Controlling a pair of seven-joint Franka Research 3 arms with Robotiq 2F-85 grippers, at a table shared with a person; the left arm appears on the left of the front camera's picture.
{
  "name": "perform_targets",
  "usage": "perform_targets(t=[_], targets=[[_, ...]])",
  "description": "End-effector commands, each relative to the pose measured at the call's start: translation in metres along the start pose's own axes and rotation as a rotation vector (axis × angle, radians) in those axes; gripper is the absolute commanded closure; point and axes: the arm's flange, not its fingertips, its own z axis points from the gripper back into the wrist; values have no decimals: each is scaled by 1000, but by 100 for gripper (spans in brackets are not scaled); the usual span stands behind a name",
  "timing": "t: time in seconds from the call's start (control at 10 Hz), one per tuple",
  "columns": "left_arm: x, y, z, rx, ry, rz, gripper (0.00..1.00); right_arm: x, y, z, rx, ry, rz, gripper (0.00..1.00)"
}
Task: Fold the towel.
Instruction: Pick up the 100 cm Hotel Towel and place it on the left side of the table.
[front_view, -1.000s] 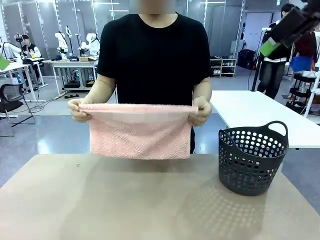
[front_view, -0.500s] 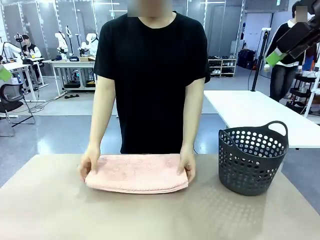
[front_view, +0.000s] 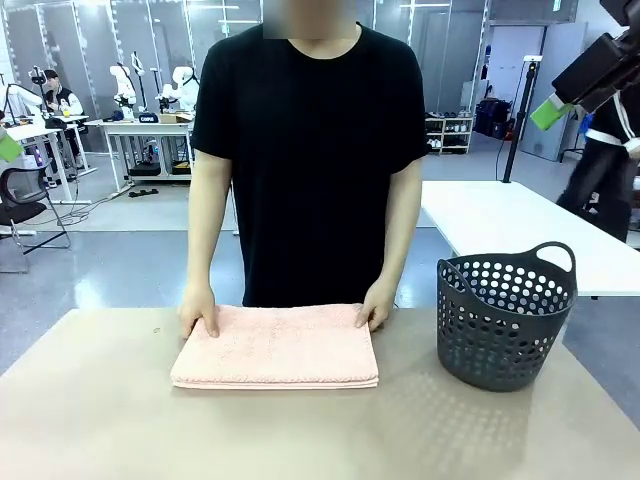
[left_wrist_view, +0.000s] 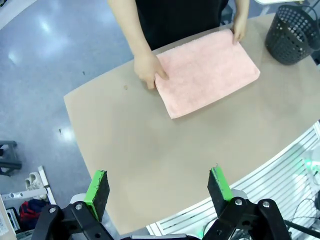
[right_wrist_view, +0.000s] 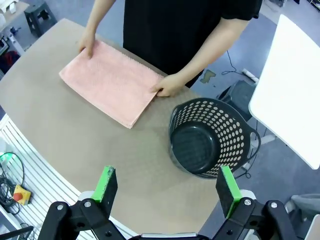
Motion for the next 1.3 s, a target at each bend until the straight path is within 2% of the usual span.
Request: perform_targets(t=[0.0,1.2], targets=[[2,1,3,-1,4,9,0,1,-3,-1,0,0,-7,0],[2,1,3,-1,4,9,0,1,-3,-1,0,0,-7,0]])
